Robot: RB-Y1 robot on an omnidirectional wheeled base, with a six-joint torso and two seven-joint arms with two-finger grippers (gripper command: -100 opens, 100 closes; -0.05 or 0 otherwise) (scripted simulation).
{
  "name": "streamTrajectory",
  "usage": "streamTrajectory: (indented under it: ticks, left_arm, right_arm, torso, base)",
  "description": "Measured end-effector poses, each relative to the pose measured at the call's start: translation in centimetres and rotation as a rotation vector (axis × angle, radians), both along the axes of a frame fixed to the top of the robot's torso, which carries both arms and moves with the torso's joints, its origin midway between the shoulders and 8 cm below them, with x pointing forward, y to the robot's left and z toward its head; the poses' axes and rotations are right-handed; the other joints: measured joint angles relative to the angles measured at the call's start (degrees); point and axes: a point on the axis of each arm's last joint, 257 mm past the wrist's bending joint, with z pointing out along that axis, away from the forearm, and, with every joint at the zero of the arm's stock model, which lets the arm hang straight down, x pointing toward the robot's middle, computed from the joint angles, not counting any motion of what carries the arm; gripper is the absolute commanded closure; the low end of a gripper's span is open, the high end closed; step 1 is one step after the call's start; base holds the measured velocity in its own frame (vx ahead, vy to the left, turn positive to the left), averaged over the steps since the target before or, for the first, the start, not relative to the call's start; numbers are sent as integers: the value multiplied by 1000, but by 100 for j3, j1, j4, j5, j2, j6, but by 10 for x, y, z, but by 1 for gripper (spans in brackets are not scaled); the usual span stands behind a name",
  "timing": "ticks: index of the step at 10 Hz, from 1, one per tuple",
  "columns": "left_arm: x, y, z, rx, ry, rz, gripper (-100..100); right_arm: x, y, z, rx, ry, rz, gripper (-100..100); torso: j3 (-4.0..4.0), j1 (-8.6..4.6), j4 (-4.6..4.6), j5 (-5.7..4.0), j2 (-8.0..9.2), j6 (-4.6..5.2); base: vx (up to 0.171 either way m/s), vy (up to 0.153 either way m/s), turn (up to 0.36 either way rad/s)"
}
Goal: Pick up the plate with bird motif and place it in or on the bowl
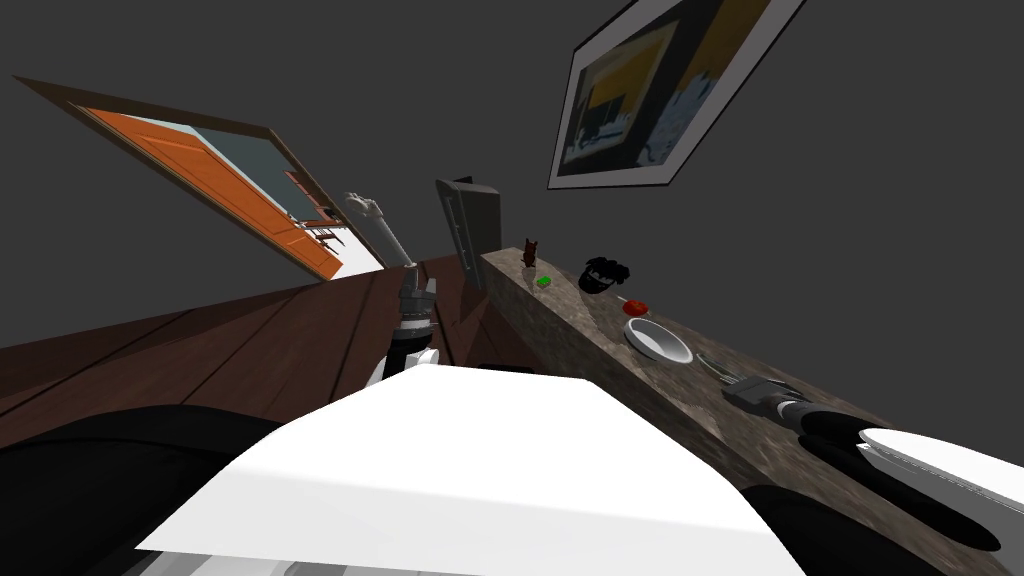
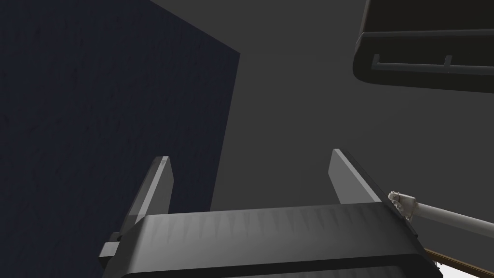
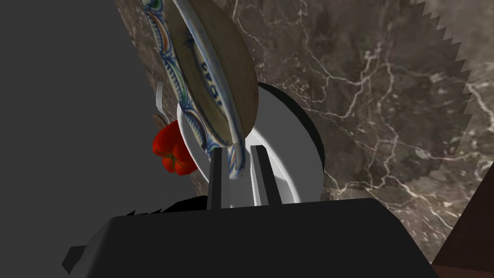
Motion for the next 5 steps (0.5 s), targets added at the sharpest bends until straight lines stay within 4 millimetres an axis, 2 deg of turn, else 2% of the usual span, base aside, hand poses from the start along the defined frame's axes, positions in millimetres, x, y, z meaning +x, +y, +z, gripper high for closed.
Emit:
streamTrajectory:
  ticks: [4, 5]
  left_arm:
    - [0, 0, 0, 0, 0, 0, 0]
    - [0, 0, 0, 0, 0, 0, 0]
  right_arm:
    - [0, 0, 0, 0, 0, -1, 100]
    - [10, -1, 5, -4, -8, 7, 100]
  torso:
    - [-1, 2, 0, 2, -2, -2]
    - [0, -3, 1, 7, 0, -3]
  base:
    - [-3, -3, -8]
    - [-19, -17, -54]
